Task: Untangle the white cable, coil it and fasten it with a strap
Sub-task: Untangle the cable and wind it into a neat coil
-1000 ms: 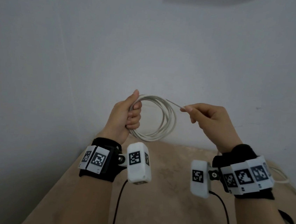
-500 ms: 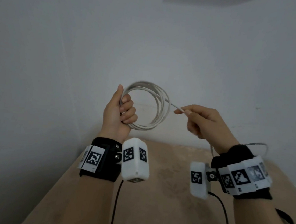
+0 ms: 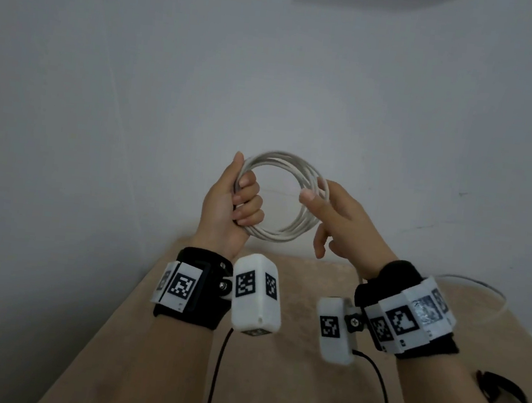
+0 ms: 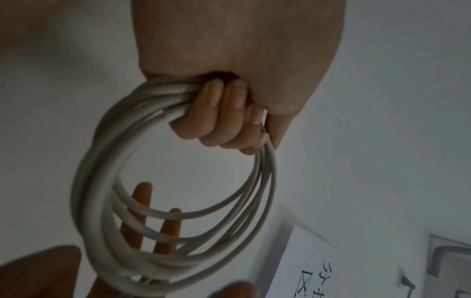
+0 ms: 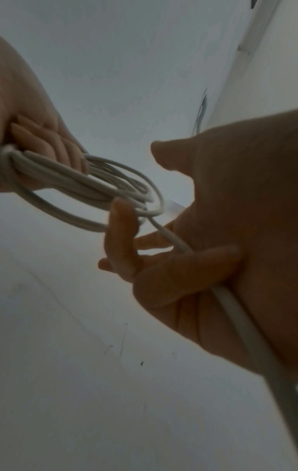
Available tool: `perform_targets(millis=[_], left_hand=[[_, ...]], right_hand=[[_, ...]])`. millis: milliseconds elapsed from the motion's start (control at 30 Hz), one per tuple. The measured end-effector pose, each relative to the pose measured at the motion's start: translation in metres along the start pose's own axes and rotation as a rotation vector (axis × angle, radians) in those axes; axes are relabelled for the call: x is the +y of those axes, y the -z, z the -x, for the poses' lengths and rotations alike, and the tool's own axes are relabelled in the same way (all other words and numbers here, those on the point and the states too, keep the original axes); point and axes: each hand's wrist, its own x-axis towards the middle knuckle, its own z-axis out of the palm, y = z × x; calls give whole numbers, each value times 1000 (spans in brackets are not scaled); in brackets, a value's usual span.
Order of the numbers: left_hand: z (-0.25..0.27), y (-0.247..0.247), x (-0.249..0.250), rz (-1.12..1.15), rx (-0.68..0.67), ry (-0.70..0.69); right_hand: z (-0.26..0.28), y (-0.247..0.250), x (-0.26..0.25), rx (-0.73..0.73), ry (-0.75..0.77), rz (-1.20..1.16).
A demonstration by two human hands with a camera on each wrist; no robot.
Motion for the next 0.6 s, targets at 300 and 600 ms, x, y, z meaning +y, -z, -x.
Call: perform_targets(millis=[300, 600], left_hand=[[-3, -2, -7, 114, -66, 67], [-2, 7, -8, -104, -50, 126]], right_hand=[[-6, -3, 3, 84, 60, -203], [-10, 3, 13, 48, 110, 27]])
